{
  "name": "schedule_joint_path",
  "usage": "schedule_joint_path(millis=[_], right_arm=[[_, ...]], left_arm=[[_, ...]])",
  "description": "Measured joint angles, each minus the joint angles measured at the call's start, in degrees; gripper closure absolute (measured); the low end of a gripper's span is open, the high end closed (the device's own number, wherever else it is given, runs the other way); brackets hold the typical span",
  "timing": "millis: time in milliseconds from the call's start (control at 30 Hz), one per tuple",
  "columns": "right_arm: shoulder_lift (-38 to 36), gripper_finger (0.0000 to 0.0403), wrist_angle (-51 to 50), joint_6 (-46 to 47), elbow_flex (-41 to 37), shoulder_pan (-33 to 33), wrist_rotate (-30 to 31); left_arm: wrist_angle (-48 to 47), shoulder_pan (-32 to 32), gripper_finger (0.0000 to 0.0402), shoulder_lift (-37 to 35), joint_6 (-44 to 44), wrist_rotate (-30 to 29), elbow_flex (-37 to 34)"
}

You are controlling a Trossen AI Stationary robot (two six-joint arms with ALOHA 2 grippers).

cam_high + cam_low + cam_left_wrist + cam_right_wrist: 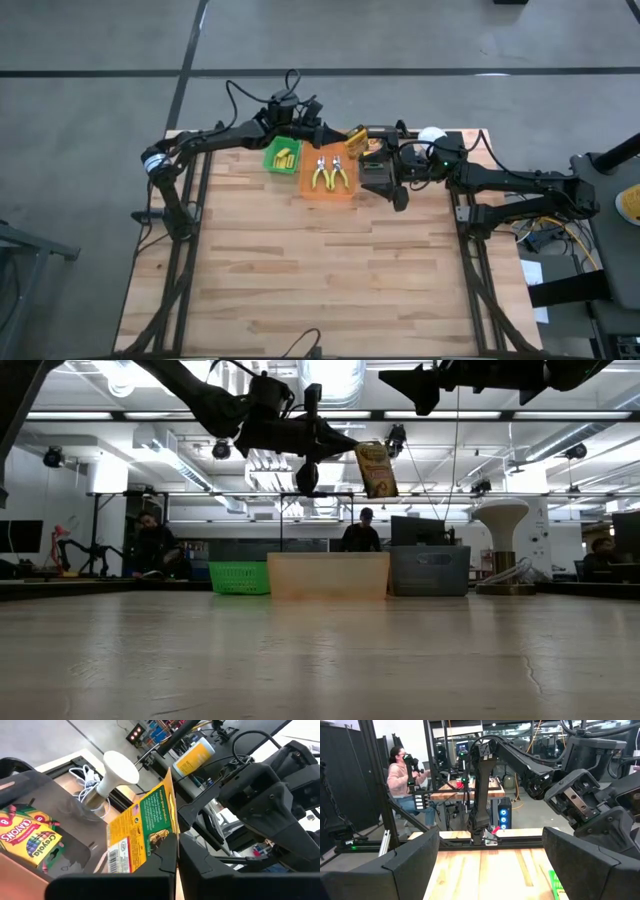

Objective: Pick & Place School Supplies
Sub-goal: Put the yellow crayon box into the black bin

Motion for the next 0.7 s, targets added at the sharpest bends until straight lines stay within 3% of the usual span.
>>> schedule_joint_path(millis=[700], right_arm=[[0.00,0.0053,0.00,0.00,0.00,0.00,0.01]], left_arm=[[0.15,-0.23,0.0397,0.04,-0.87,-0.97,0.02]])
